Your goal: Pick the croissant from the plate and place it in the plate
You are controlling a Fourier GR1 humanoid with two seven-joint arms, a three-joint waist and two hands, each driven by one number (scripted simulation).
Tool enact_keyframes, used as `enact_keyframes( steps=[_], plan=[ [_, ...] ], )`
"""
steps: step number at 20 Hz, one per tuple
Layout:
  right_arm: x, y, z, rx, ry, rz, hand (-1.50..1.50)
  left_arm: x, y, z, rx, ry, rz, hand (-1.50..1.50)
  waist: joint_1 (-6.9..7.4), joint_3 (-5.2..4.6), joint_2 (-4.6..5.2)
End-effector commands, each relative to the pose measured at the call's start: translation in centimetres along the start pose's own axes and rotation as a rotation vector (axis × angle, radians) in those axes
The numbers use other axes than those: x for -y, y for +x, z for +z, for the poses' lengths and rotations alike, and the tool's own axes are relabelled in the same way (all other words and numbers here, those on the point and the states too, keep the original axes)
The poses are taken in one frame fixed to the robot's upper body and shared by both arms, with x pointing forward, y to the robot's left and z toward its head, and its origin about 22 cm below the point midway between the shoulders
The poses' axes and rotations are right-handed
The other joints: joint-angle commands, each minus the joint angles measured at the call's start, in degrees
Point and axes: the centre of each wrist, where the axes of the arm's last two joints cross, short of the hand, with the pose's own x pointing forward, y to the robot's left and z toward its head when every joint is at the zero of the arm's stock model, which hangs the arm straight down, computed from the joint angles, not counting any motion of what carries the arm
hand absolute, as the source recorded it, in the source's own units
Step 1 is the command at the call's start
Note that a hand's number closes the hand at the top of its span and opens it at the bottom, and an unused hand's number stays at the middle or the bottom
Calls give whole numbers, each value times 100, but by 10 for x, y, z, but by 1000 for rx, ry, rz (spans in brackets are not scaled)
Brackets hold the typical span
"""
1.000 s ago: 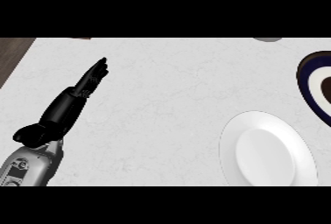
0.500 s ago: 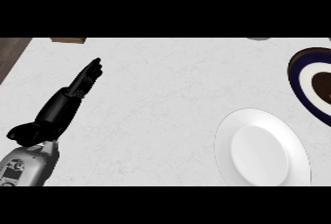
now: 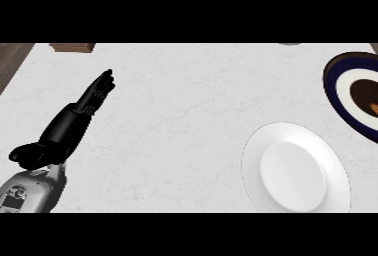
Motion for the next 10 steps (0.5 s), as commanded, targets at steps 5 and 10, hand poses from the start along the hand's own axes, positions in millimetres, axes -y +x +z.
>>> enact_keyframes(
  steps=[5,10],
  plan=[
    [-41,-31,6,-224,-50,-196,-150,-7,4,-4,-9,6,4,0,29,-8,-8],
    [-40,-32,3,-147,-124,-335,-150,3,2,1,6,-14,-11,0,65,-13,-22]
  ],
)
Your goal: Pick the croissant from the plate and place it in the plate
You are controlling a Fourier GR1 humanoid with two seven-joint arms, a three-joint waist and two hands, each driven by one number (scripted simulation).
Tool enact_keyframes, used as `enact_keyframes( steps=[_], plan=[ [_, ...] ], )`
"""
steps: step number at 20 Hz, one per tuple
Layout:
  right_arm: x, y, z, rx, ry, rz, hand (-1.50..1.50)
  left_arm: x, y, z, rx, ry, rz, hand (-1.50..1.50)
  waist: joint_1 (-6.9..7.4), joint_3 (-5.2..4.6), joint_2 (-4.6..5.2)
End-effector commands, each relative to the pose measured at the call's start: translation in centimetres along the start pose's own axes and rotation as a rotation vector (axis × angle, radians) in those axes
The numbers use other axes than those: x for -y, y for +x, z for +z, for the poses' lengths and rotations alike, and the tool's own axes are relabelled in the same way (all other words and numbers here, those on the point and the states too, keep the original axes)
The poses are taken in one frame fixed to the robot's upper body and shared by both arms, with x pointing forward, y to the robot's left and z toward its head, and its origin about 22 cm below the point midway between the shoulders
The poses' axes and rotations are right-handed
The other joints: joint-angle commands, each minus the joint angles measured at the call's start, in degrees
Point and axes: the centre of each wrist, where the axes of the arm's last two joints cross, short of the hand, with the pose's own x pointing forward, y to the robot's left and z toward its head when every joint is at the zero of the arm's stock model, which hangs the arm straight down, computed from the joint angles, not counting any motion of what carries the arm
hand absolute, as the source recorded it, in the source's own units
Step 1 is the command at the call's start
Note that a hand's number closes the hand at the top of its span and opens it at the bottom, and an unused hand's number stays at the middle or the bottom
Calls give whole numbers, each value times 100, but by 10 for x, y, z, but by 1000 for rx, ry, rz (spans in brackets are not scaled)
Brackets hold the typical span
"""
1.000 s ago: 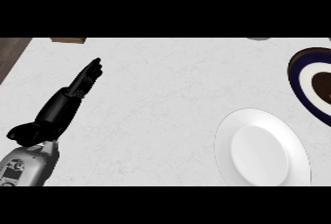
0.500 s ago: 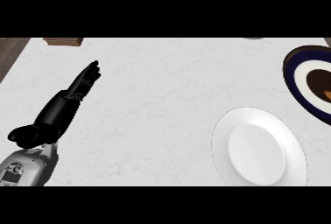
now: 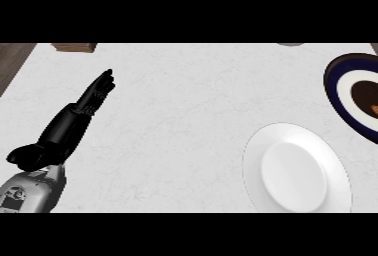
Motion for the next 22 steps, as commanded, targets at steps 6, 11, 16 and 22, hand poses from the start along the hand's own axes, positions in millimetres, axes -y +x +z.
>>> enact_keyframes(
  steps=[6,11,16,22],
  plan=[
    [11,23,20,-53,-125,-453,-150,-11,-4,3,-21,8,-14,0,-57,-11,-64],
    [33,53,38,-63,-118,-699,-150,-10,-4,4,-26,12,6,0,-143,-5,-129],
    [51,74,56,-45,-56,-780,-150,-7,-15,10,-50,49,16,0,-383,-8,-203],
    [56,83,85,41,-10,-819,-150,-18,-19,24,-70,87,-1,0,-558,-22,-315]
  ],
)
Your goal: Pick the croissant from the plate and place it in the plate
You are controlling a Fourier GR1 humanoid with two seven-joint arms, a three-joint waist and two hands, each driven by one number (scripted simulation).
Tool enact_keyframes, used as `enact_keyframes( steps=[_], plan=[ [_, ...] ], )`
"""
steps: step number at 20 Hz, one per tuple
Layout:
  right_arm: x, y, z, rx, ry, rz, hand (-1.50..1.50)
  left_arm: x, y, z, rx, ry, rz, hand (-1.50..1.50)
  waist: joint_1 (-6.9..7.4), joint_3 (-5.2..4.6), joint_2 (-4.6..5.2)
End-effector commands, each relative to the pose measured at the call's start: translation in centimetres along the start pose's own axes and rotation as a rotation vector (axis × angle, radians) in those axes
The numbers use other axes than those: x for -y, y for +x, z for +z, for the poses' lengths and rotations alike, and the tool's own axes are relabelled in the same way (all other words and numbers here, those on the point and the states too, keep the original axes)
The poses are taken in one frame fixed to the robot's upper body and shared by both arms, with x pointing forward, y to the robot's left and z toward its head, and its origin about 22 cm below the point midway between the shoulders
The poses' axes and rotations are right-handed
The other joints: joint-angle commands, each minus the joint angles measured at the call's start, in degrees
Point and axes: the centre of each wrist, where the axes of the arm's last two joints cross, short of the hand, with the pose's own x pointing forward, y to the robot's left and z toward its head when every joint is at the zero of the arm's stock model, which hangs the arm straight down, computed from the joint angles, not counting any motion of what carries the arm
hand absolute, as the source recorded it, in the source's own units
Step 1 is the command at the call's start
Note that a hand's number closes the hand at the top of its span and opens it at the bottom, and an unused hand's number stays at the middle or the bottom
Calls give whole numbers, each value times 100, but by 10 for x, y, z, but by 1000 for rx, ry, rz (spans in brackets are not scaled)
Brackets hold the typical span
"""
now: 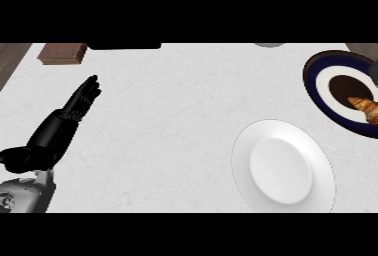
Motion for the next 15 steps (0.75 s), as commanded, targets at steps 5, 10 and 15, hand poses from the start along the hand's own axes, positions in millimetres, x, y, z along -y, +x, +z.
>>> enact_keyframes(
  steps=[5,10,15],
  plan=[
    [-5,0,48,30,85,-99,-150,5,-1,13,-20,25,9,0,-178,-5,-98],
    [-7,-14,58,43,110,-79,-150,-2,-14,21,-51,43,-6,0,-367,-11,-127],
    [-6,-13,87,43,180,-101,-150,-12,-11,25,-49,54,-1,0,-389,-17,-144]
  ],
)
